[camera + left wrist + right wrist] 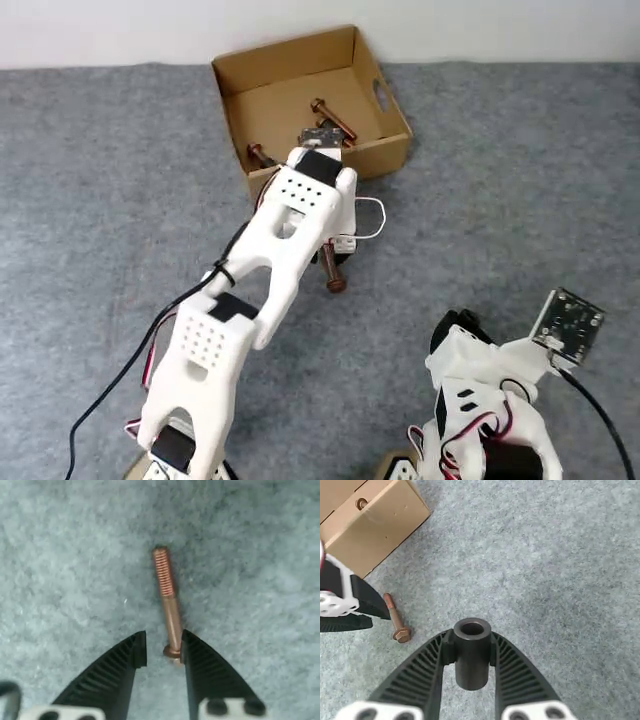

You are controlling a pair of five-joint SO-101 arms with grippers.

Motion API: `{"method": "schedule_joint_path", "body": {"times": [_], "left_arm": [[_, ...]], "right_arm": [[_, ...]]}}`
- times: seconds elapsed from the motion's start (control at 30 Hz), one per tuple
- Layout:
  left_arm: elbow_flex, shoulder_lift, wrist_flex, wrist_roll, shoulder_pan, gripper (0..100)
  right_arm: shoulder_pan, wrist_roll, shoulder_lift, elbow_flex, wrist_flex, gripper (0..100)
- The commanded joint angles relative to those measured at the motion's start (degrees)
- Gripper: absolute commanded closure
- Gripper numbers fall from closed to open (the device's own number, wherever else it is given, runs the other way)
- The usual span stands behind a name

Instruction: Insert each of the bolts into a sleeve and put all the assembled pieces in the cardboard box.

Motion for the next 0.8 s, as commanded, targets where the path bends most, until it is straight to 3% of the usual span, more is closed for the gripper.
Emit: {"method": "schedule_joint_path", "body": {"times": [0.0,0.17,0.4,0.5,0.77], "left_arm": [[-4.9,1.6,1.1,0.4,1.9,87],[-4.9,6.1,1.1,0.4,2.6,87],[-5.1,10.5,1.1,0.4,-2.1,90],[-4.9,10.5,1.5,0.2,-2.0,100],[-2.7,3.3,3.6,0.4,0.6,100]], "right_arm": [[0.4,-0.3,0.2,-0.3,-1.5,99.1],[0.4,-0.3,0.3,-0.3,-1.4,99.1],[0.4,-0.3,0.3,-0.3,-1.4,99.1],[0.4,-0.3,0.3,-0.3,-1.4,99.1],[0.4,-0.4,0.3,-0.3,-1.4,99.1]]}}
